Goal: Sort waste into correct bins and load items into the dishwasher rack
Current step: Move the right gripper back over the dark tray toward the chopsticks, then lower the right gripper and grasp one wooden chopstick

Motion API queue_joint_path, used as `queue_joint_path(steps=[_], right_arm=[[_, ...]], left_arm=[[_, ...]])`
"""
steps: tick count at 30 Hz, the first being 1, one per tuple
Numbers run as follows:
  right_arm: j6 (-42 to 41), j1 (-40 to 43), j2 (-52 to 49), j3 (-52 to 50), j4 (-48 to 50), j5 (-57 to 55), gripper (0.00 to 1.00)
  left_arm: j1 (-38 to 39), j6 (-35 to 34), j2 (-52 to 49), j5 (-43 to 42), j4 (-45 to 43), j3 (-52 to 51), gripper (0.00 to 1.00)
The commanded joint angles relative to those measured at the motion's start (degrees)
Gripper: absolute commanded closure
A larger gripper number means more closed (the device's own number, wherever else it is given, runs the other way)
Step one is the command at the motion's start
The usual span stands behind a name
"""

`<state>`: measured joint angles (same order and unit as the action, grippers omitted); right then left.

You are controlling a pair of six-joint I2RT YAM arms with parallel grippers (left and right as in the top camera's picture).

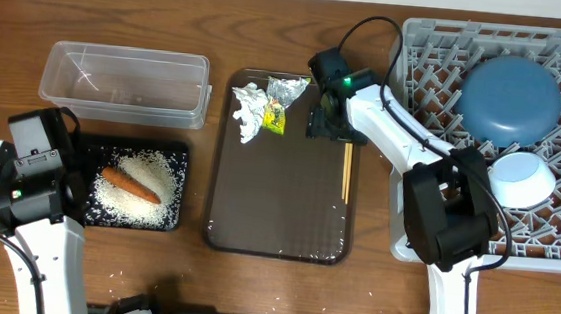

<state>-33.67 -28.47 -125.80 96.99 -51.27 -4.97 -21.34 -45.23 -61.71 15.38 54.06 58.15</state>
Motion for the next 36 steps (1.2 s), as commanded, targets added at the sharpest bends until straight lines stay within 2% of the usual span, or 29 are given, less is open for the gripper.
queue_joint_path(steps=[1, 25, 36], right_arm=[[0.7, -0.4, -0.6, -0.2, 0.4, -0.8, 0.24], [0.7, -0.4, -1.1, -0.3, 1.1, -0.8, 0.23], [0.7, -0.4, -4.3, -0.4, 1.8, -0.1, 0.23]], left_arm=[[-0.3, -0.7, 0.3, 0.5, 0.3, 0.7, 0.02], [-0.3, -0.7, 0.3, 0.5, 0.3, 0.7, 0.02], [-0.3, -0.7, 0.3, 0.5, 0.3, 0.7, 0.02]])
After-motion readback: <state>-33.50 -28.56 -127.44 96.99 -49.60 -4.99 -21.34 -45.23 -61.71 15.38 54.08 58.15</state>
